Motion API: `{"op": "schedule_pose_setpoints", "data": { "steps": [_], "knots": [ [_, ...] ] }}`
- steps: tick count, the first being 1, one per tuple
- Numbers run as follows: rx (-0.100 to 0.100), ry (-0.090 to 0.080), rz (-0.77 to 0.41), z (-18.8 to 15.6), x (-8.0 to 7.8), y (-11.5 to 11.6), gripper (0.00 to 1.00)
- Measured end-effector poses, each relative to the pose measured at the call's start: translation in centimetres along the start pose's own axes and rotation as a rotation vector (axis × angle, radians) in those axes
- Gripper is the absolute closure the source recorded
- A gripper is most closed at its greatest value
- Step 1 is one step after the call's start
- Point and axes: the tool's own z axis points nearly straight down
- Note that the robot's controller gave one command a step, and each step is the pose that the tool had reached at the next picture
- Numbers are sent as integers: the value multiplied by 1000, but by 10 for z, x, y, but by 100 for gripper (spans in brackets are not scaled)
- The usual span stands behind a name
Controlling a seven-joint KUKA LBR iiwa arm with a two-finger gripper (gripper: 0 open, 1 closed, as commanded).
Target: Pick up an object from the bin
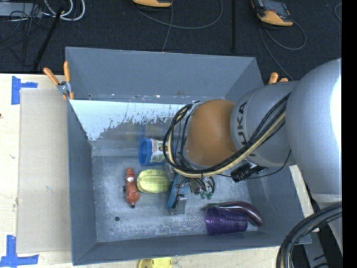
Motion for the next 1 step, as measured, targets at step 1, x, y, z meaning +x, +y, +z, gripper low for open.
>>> {"op": "schedule_pose_setpoints", "data": {
  "steps": [1],
  "knots": [
    [-1, -5, 230, -3, -16, 36, 100]
  ]
}}
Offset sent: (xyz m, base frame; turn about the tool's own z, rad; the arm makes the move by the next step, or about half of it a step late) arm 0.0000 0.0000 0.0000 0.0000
